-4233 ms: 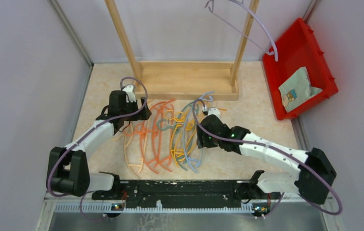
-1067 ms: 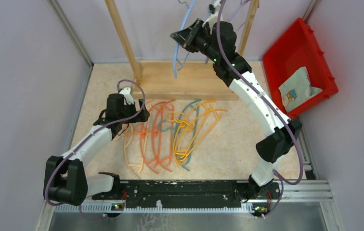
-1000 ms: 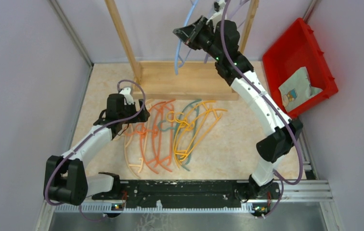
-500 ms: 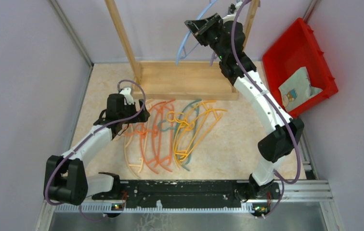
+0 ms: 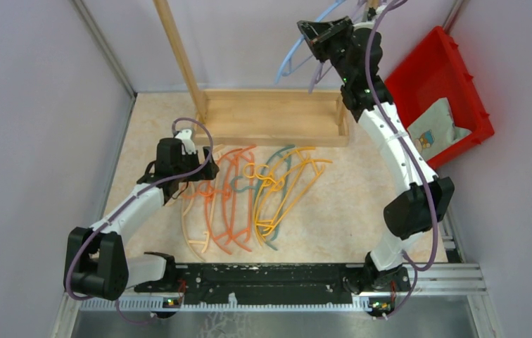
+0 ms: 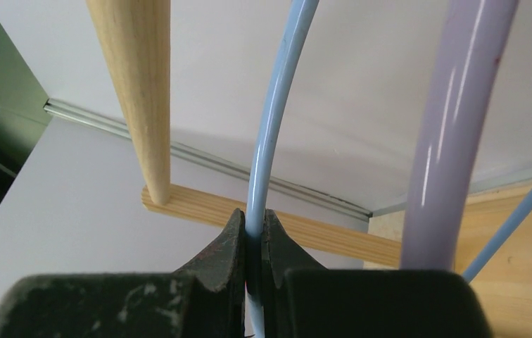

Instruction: Organize the hangers

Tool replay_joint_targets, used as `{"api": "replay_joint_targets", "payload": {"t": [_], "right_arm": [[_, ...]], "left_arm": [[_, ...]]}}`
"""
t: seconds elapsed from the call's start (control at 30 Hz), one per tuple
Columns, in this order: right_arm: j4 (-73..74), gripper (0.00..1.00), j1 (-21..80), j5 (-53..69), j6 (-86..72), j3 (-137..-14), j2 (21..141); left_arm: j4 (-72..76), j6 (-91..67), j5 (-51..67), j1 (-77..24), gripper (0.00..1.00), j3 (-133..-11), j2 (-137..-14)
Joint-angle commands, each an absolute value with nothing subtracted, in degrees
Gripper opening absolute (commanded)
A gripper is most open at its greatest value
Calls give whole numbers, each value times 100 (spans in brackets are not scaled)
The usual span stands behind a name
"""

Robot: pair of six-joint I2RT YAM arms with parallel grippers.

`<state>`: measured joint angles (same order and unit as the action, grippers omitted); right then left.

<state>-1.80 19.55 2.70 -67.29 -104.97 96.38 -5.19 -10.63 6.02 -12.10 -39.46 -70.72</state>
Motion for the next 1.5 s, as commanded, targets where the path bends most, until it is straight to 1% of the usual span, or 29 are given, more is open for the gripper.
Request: {"api": "replay_joint_targets", "payload": {"t": [0.0,0.07,0.17,0.27,0.37,0.5,0.53,0.57,0.77,0.87,0.97,1.23,1.33,1.47], "right_arm": [[-289,0,1731,488,-7029,-10859,9576],[-154,0,1698,554,-7072,-11012,9717],[50,13,1675,602,-7188,-11113,9794],[56,28,1678,627,-7255,-10981,9744],[54,41,1679,653,-7239,-10878,9681],[51,51,1679,719,-7086,-10868,9598],[111,57,1679,712,-7031,-10883,9567],[218,60,1678,686,-6968,-10922,9534],[1314,65,1700,287,-6304,-11039,9073],[2139,68,1726,70,-5840,-11285,9004],[2649,69,1748,2,-5449,-11276,8921],[3058,71,1813,70,-4610,-10997,8508],[3147,71,1930,264,-4282,-10952,8298],[3787,71,2547,-408,-3544,-10970,7908]], "left_arm": [[-463,-1002,600,-1178,100,-3875,-7072],[-461,-996,568,-1169,100,-3876,-7075],[-459,-986,552,-1169,100,-3871,-7099],[-452,-989,558,-1156,100,-3852,-7094],[-433,-984,560,-1156,100,-3816,-7074],[-416,-984,593,-1151,100,-3812,-7082],[-412,-984,603,-1151,100,-3810,-7088],[-403,-984,610,-1147,100,-3814,-7092],[-384,-984,653,-1151,100,-3813,-7130],[-378,-980,689,-1151,100,-3814,-7145],[-377,-988,705,-1151,100,-3814,-7152],[-404,-1011,733,-1145,100,-3807,-7137],[-424,-997,715,-1144,100,-3822,-7141],[-457,-968,667,-1143,100,-3869,-7186]]}}
